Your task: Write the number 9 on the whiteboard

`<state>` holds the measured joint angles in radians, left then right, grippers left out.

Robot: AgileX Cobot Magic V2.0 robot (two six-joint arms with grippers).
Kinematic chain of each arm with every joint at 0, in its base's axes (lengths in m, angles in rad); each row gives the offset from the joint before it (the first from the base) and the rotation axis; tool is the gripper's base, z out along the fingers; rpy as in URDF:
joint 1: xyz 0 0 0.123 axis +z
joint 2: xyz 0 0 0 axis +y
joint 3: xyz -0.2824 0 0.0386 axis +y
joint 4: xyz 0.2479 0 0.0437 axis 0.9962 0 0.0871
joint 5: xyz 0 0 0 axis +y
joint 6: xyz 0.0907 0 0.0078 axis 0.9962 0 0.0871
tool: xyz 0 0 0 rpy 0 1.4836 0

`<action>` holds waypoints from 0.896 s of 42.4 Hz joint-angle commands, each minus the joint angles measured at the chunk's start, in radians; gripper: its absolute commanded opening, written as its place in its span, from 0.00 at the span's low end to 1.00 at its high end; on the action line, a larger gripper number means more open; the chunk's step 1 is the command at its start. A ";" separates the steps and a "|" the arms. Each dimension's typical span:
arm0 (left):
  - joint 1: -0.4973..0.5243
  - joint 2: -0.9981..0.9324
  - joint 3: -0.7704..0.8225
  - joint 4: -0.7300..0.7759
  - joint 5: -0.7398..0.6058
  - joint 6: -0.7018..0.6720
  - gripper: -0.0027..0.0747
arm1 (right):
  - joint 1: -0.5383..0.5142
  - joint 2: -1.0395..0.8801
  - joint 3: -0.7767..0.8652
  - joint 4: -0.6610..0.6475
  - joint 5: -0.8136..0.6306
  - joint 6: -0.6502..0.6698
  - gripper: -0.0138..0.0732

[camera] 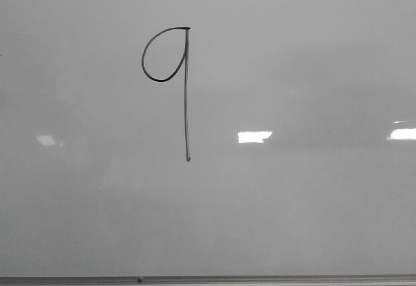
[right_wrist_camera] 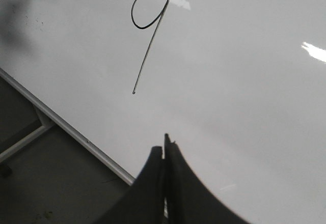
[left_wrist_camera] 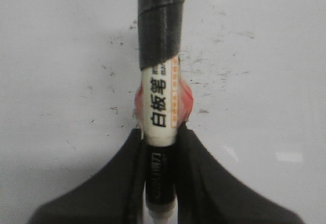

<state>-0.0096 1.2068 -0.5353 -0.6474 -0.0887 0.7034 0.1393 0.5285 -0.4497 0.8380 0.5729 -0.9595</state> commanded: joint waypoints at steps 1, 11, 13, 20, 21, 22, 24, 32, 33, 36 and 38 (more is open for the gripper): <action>-0.041 0.057 -0.025 -0.007 -0.157 -0.011 0.01 | -0.006 0.002 -0.025 0.036 -0.049 -0.001 0.08; -0.102 0.179 -0.051 -0.007 -0.239 -0.011 0.01 | -0.006 0.002 -0.025 0.036 -0.042 -0.001 0.08; -0.102 0.194 -0.058 -0.007 -0.241 -0.011 0.03 | -0.006 0.002 -0.025 0.036 -0.042 -0.001 0.08; -0.102 0.216 -0.058 -0.007 -0.258 -0.011 0.25 | -0.006 0.002 -0.025 0.036 -0.042 -0.001 0.08; -0.102 0.216 -0.058 -0.007 -0.258 -0.011 0.27 | -0.006 0.002 -0.025 0.036 -0.042 -0.001 0.08; -0.102 0.216 -0.058 -0.007 -0.258 -0.011 0.27 | -0.006 0.002 -0.025 0.036 -0.042 -0.001 0.08; -0.102 0.218 -0.058 -0.007 -0.258 -0.011 0.27 | -0.006 0.002 -0.025 0.036 -0.042 -0.001 0.08; -0.102 0.228 -0.058 -0.007 -0.271 -0.011 0.33 | -0.006 0.002 -0.025 0.036 -0.042 -0.001 0.08; -0.102 0.228 -0.058 -0.007 -0.283 -0.011 0.38 | -0.006 0.002 -0.025 0.036 -0.042 -0.001 0.08; -0.102 0.200 -0.058 -0.013 -0.299 -0.011 0.56 | -0.006 0.002 -0.025 0.036 -0.041 -0.001 0.08; -0.102 0.160 -0.058 -0.029 -0.299 -0.011 0.64 | -0.006 0.002 -0.025 0.036 -0.041 -0.001 0.08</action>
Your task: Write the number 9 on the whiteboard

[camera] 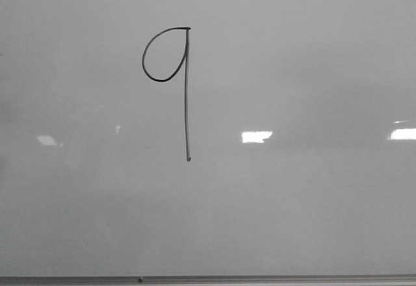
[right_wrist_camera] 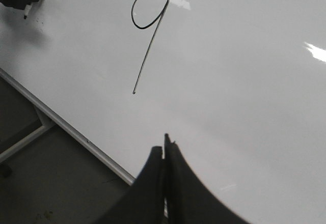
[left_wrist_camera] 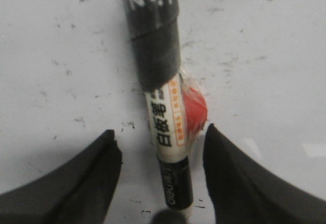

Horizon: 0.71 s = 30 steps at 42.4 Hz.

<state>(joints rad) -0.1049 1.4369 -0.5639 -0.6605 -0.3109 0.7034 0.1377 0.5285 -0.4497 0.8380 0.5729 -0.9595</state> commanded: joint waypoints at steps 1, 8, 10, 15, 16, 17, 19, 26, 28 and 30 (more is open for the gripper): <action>-0.007 -0.098 -0.026 -0.020 -0.077 -0.011 0.65 | -0.005 0.002 -0.025 0.036 -0.041 -0.001 0.08; -0.007 -0.374 -0.022 -0.020 0.027 -0.003 0.64 | -0.005 0.002 -0.025 0.036 -0.041 -0.001 0.08; -0.007 -0.465 -0.022 -0.018 0.110 -0.003 0.59 | -0.005 0.002 -0.025 0.036 -0.041 -0.001 0.08; -0.007 -0.652 -0.014 -0.017 0.269 -0.003 0.35 | -0.005 0.002 -0.025 0.036 -0.041 -0.001 0.08; -0.007 -0.686 -0.006 -0.017 0.283 -0.003 0.30 | -0.005 0.002 -0.025 0.036 -0.041 -0.001 0.08; -0.007 -0.717 0.003 -0.017 0.291 -0.003 0.24 | -0.005 0.002 -0.025 0.036 -0.041 -0.001 0.08; -0.007 -0.770 0.020 -0.017 0.311 -0.003 0.13 | -0.005 0.002 -0.025 0.036 -0.041 -0.001 0.08; -0.007 -0.864 0.036 -0.017 0.341 -0.003 0.01 | -0.005 0.002 -0.025 0.036 -0.041 -0.001 0.08; -0.007 -0.864 0.036 -0.017 0.339 -0.003 0.01 | -0.005 0.002 -0.025 0.036 -0.041 -0.001 0.08; -0.007 -0.864 0.036 -0.017 0.339 -0.003 0.01 | -0.005 0.002 -0.025 0.036 -0.041 -0.001 0.08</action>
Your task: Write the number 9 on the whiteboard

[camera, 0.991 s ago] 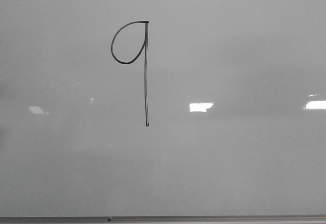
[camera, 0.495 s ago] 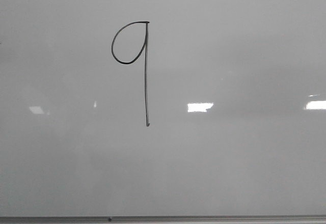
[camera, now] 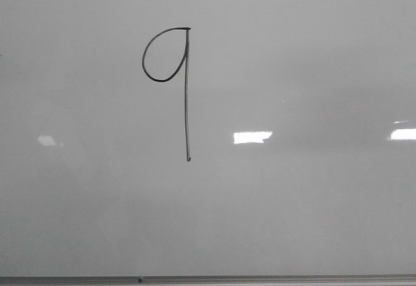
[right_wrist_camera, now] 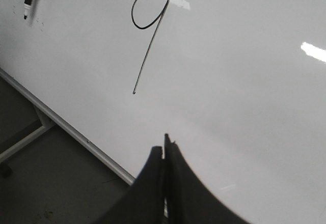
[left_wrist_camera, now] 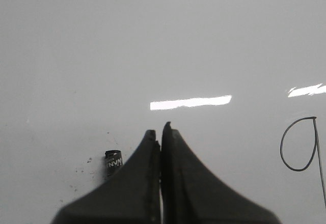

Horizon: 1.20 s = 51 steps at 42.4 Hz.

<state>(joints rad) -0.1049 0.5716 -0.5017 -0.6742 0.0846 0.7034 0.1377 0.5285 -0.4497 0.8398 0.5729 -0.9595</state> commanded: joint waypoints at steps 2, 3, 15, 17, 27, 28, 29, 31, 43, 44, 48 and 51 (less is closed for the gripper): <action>-0.007 0.001 -0.027 -0.003 -0.057 -0.003 0.01 | -0.005 0.002 -0.025 0.034 -0.041 -0.001 0.08; -0.007 0.001 -0.027 -0.003 -0.057 -0.003 0.01 | -0.005 0.002 -0.025 0.034 -0.041 -0.001 0.08; -0.007 0.001 -0.027 -0.003 -0.057 -0.003 0.01 | -0.005 0.002 -0.025 0.034 -0.041 -0.001 0.08; -0.007 0.001 -0.027 -0.003 -0.057 -0.003 0.01 | -0.005 0.002 -0.025 0.034 -0.041 -0.001 0.08; -0.007 -0.006 -0.004 0.106 -0.062 -0.027 0.01 | -0.005 0.002 -0.025 0.034 -0.041 -0.001 0.08; -0.007 -0.013 0.002 0.167 -0.055 -0.048 0.01 | -0.005 0.002 -0.025 0.034 -0.041 -0.001 0.08; -0.007 -0.019 0.010 0.237 -0.045 -0.107 0.01 | -0.005 0.002 -0.025 0.034 -0.041 -0.001 0.08; -0.007 -0.033 0.030 0.405 -0.033 -0.228 0.01 | -0.005 0.002 -0.025 0.034 -0.041 -0.001 0.08; -0.005 -0.202 0.210 0.547 -0.107 -0.444 0.01 | -0.005 0.002 -0.025 0.034 -0.041 -0.001 0.08; -0.005 -0.220 0.229 0.557 -0.116 -0.470 0.01 | -0.005 0.002 -0.025 0.034 -0.041 -0.001 0.08; 0.009 -0.308 0.321 0.600 -0.123 -0.556 0.01 | -0.005 0.002 -0.025 0.034 -0.041 -0.001 0.08; 0.035 -0.368 0.374 0.604 -0.123 -0.588 0.01 | -0.005 0.002 -0.025 0.034 -0.041 -0.001 0.08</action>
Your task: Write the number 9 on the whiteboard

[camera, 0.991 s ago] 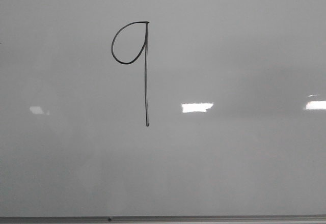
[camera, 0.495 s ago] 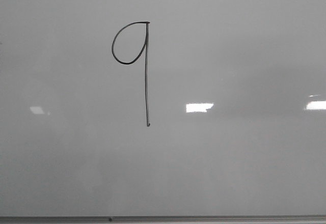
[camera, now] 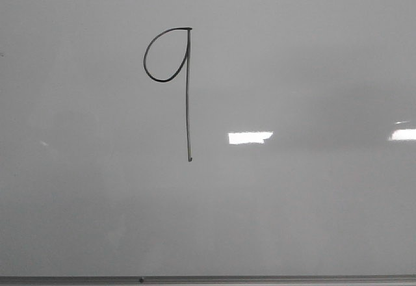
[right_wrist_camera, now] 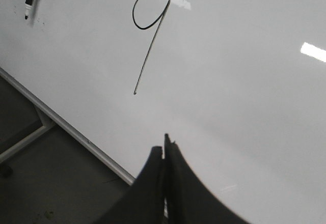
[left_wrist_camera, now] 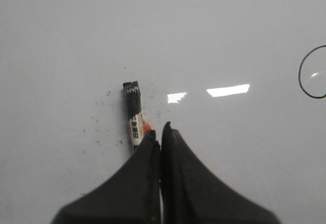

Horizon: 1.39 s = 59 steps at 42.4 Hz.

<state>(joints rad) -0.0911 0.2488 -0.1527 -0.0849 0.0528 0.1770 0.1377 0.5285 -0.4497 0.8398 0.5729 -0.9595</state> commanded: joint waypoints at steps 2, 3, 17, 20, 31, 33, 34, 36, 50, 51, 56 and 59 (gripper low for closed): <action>0.039 -0.084 0.051 0.015 -0.091 -0.067 0.01 | -0.005 0.002 -0.025 0.034 -0.041 -0.001 0.08; 0.047 -0.094 0.063 0.015 -0.091 -0.076 0.01 | -0.005 0.002 -0.025 0.034 -0.041 -0.001 0.08; 0.099 -0.275 0.161 0.017 -0.033 -0.112 0.01 | -0.005 0.002 -0.025 0.034 -0.041 -0.001 0.08; 0.099 -0.273 0.161 0.017 -0.021 -0.112 0.01 | -0.005 0.002 -0.025 0.034 -0.040 -0.001 0.08; 0.099 -0.273 0.161 0.016 -0.019 -0.112 0.01 | -0.005 0.002 -0.025 0.034 -0.040 -0.001 0.08; 0.099 -0.273 0.161 0.016 -0.019 -0.112 0.01 | -0.005 0.002 -0.025 0.034 -0.040 -0.001 0.08; 0.099 -0.273 0.161 0.016 -0.019 -0.112 0.01 | -0.005 0.002 -0.025 0.034 -0.040 -0.001 0.08; 0.099 -0.273 0.161 0.016 -0.019 -0.112 0.01 | -0.005 0.002 -0.025 0.034 -0.040 -0.001 0.08; 0.099 -0.273 0.161 0.016 -0.019 -0.112 0.01 | -0.005 0.002 -0.025 0.034 -0.040 -0.001 0.08; 0.099 -0.273 0.161 0.016 -0.019 -0.112 0.01 | -0.005 0.002 -0.025 0.034 -0.040 -0.001 0.08; 0.099 -0.273 0.161 0.016 -0.019 -0.112 0.01 | -0.005 0.002 -0.025 0.034 -0.040 -0.001 0.08; 0.099 -0.273 0.161 0.016 -0.019 -0.112 0.01 | -0.005 0.002 -0.025 0.034 -0.040 -0.001 0.08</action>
<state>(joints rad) 0.0060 -0.0061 0.0072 -0.0681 0.1088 0.0761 0.1377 0.5285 -0.4497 0.8398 0.5729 -0.9595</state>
